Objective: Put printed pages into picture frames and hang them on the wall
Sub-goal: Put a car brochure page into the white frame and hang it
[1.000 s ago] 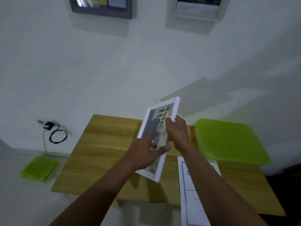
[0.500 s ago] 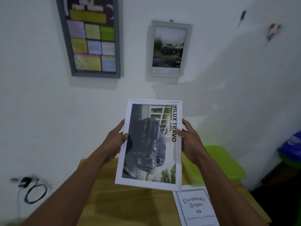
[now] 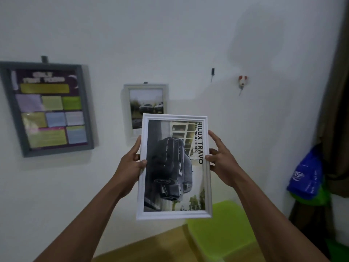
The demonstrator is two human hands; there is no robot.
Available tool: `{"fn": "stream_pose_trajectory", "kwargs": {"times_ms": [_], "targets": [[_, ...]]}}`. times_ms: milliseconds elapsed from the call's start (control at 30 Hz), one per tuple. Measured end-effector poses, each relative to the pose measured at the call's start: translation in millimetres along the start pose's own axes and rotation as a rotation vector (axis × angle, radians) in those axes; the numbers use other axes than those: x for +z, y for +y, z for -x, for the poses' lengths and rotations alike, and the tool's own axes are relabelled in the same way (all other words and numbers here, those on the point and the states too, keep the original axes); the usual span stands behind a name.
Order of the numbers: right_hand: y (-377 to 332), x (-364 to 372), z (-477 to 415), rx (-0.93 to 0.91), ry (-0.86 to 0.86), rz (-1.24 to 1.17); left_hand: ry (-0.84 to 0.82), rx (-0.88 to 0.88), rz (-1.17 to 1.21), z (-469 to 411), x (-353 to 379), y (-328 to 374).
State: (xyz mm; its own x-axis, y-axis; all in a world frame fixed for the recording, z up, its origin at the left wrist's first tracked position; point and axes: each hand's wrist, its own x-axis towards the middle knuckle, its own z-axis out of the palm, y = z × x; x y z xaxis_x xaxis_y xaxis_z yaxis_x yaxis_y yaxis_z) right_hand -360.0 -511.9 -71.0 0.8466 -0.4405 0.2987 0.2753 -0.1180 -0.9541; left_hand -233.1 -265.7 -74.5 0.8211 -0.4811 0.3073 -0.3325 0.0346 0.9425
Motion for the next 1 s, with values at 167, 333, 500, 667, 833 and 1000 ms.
{"fn": "stream_pose_trajectory", "kwargs": {"times_ms": [167, 333, 500, 667, 833, 1000], "targets": [[-19.7, -63.5, -45.1, -0.021, 0.045, -0.112, -0.010, 0.045, -0.010, -54.5, 56.7, 29.8], [-35.0, -135.5, -105.5, -0.073, 0.013, -0.075, 0.003, 0.092, -0.022, -114.1, 117.2, 53.1], [-47.3, -195.8, -171.7, -0.132, -0.042, 0.017, 0.062, 0.135, -0.140, -161.6, 167.5, 66.8], [-54.7, -228.8, -229.9, -0.175, -0.080, 0.091, 0.123, 0.173, -0.222, -203.9, 199.8, 81.1], [-58.3, -242.6, -277.9, -0.208, -0.131, 0.122, 0.186, 0.207, -0.314, -235.8, 218.0, 91.6], [-60.0, -241.8, -315.3, -0.246, -0.161, 0.155, 0.261, 0.246, -0.365, -258.9, 229.1, 97.6]]}}
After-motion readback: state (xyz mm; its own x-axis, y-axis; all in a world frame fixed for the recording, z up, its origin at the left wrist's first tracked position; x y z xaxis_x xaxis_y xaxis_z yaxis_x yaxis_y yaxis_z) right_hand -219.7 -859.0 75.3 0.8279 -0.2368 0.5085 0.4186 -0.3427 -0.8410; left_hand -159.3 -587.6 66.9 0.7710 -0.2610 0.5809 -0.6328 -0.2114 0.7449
